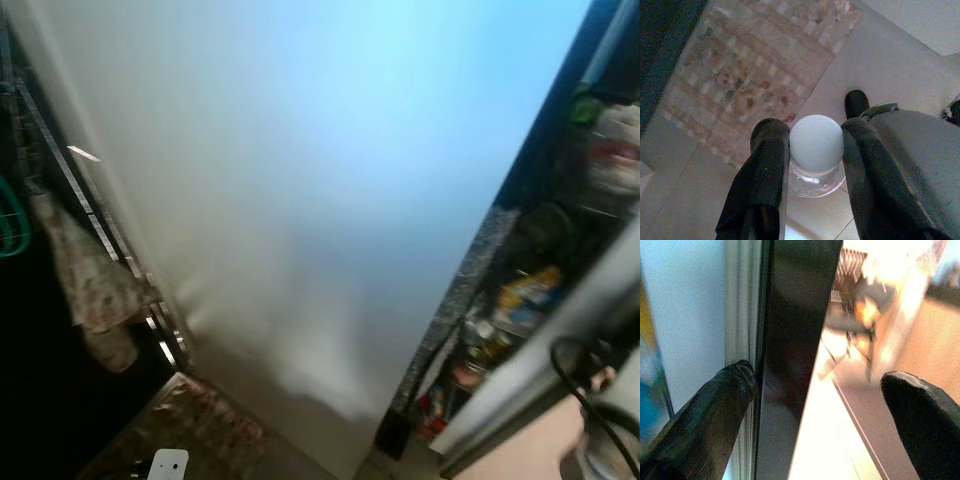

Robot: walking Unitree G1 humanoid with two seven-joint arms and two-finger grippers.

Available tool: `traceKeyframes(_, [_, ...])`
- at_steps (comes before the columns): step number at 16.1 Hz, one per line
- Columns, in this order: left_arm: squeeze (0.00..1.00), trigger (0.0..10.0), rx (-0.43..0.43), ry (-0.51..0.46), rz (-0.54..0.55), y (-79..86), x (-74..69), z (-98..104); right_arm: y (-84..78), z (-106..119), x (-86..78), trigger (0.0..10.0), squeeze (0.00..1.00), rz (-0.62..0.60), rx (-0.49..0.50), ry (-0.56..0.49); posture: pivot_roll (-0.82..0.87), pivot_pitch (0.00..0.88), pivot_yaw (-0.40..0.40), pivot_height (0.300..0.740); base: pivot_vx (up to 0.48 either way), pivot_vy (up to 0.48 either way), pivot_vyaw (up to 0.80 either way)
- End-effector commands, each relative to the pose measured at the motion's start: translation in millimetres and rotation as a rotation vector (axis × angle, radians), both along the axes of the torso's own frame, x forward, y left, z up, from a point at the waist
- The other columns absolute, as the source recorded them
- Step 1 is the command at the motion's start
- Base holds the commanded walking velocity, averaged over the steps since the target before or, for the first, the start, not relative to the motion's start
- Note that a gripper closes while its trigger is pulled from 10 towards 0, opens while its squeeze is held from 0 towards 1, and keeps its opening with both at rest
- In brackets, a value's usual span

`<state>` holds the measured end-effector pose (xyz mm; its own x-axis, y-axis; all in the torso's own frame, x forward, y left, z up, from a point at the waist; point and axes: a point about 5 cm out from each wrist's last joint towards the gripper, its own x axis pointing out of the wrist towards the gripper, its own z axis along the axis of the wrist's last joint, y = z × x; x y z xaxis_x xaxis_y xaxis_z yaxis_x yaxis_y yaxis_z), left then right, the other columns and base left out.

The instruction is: Restocking fridge

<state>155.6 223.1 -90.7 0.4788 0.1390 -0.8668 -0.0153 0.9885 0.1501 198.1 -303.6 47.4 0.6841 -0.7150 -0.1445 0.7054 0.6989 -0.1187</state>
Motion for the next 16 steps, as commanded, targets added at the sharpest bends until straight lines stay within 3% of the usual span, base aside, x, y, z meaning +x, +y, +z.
traceKeyframes(1, [0.00, 10.0, 0.008, 0.033, -0.013, 1.7, -5.8, -2, 3.5, -27, -13.4, 10.0, 0.00, -0.015, 0.100, 0.101, -0.12, 0.020, 0.035, 0.740, 0.000, 0.000, 0.00])
traceKeyframes(4, [0.00, 10.0, 0.008, 0.034, -0.020, 1.3, -5.9, -2, 3.3, -75, -33.2, 10.0, 0.00, 0.044, 0.222, 0.303, -0.13, 0.010, 0.038, 0.740, 0.000, 0.000, 0.00])
traceKeyframes(6, [0.00, 10.0, 0.008, 0.033, -0.021, 1.3, -5.7, -2, 7.3, -95, -47.7, 10.0, 0.00, 0.080, 0.284, 0.401, -0.13, 0.008, 0.045, 0.740, 0.000, 0.000, 0.00])
traceKeyframes(7, [0.00, 10.0, 0.008, 0.031, -0.027, 1.2, -5.2, -2, 14.1, -104, -51.7, 10.0, 0.00, 0.143, 0.293, 0.472, -0.14, 0.009, 0.051, 0.740, 0.000, 0.000, 0.00])
traceKeyframes(10, [0.00, 10.0, -0.002, 0.027, -0.038, 1.1, -3.9, -1, 55.0, -136, -71.3, 10.0, 0.00, 0.438, 0.456, 0.693, -0.13, 0.005, 0.052, 0.740, 0.000, 0.000, 0.00])
traceKeyframes(12, [0.00, 10.0, 0.009, 0.033, -0.035, 2.8, -3.8, -1, 60.9, -142, -75.3, 10.0, 0.00, 0.359, 0.552, 0.681, -0.12, 0.006, 0.057, 0.740, 0.000, 0.000, 0.00])
traceKeyframes(16, [0.00, 10.0, 0.001, 0.034, -0.052, 4.0, -2.9, 0, 76.1, -150, -83.1, 10.0, 0.00, 0.331, 0.594, 0.729, -0.11, 0.018, 0.070, 0.740, 0.000, 0.000, 0.00])
